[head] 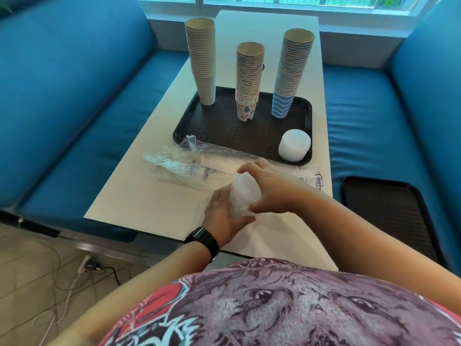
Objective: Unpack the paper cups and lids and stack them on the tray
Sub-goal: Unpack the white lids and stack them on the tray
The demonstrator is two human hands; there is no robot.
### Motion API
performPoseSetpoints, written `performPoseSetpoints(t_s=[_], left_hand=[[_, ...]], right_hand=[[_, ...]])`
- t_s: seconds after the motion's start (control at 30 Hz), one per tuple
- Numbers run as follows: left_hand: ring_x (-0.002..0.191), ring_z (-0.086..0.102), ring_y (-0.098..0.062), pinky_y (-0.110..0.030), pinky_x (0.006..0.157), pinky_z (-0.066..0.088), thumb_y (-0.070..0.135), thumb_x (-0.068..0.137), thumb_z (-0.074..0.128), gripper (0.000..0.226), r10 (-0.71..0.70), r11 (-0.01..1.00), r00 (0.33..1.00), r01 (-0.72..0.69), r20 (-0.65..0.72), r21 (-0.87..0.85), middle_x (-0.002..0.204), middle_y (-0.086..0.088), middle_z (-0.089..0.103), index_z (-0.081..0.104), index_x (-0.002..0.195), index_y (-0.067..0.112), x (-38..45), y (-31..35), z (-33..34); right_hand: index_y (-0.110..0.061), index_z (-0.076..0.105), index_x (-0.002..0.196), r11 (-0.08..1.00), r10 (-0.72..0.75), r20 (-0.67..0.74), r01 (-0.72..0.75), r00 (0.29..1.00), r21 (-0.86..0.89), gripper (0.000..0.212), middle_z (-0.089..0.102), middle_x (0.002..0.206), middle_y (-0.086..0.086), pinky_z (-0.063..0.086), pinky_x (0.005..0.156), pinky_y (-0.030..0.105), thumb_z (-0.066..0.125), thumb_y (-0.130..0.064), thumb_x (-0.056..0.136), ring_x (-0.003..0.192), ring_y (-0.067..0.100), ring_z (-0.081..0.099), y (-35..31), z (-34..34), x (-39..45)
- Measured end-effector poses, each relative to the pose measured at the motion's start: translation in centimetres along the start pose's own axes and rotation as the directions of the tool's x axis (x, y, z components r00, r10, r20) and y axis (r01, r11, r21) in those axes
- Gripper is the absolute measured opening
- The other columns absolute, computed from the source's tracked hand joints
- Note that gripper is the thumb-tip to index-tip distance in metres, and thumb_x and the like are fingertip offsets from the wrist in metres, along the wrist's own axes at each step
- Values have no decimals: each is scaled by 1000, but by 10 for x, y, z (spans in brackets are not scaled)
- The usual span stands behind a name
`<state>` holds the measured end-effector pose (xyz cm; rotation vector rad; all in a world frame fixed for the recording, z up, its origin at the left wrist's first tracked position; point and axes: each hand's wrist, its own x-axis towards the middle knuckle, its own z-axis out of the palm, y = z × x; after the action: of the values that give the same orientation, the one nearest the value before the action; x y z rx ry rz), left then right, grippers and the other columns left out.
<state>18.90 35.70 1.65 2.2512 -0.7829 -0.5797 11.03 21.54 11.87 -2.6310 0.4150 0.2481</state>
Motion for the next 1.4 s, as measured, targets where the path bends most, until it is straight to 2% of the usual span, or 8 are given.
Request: performPoseSetpoints(t_s=[0.23,0.43,0.57,0.8,0.87,1.0,1.17,1.4], left_hand=[[118,53,-23,-42,102,44,34,84,71,50,88,996,996,-88,6,7,128,-2,58,60,130,17,0,-3,-16],[106,60,-8,-27,84,56,34,81,80,70,-46,927,995,9,-90,-374,130,8,48,45,141,27,2,-1,-19],[100,66,-10,-34,85,59,33,78,82,67,-111,924,994,112,24,-366,128,7,60,50,137,23,12,-4,-17],[88,69,-21,-42,82,59,23,91,64,7,-222,945,970,239,102,-222,96,-2,73,67,97,23,12,-7,-17],[84,68,-26,-43,81,60,15,94,55,14,-281,910,946,315,160,-270,89,-6,71,63,86,24,15,-1,-18],[71,59,-16,-27,62,53,10,101,46,20,-351,798,890,447,291,-405,90,-9,64,64,110,9,18,13,-18],[55,45,-13,-18,42,41,2,101,40,21,-389,627,846,533,366,-568,78,-6,54,59,101,11,16,30,-14],[63,59,-16,-24,49,51,11,101,45,22,-398,593,846,532,355,-604,95,-9,64,56,120,8,12,30,-11]], right_hand=[[-36,32,136,1000,9,-88,-9,996,2,86,35,132,-5,46,76,28,81,-37,66,104,16,49,1,11,3],[-38,35,131,982,72,-171,-40,983,183,83,39,123,-4,47,81,28,84,-33,65,104,18,50,0,-9,3],[-37,34,133,987,79,-130,-60,988,147,85,37,122,-4,50,84,33,84,-35,64,102,20,53,-2,0,6],[-38,31,137,993,87,-139,-75,986,90,87,32,137,-6,49,77,26,83,-36,68,98,16,53,-1,15,3],[-39,30,137,989,99,-154,-80,983,127,86,32,137,-7,49,77,26,82,-35,68,103,15,53,3,18,1],[-40,32,137,976,128,-193,-89,973,198,84,33,136,-7,42,80,24,81,-32,69,110,12,47,10,19,-5],[-39,34,135,949,147,-200,-81,969,305,81,33,133,-7,40,86,25,81,-30,69,113,13,44,15,16,-11],[-39,34,137,968,141,-179,-98,974,230,83,32,138,-7,45,87,27,80,-30,68,118,15,45,14,13,-15]])
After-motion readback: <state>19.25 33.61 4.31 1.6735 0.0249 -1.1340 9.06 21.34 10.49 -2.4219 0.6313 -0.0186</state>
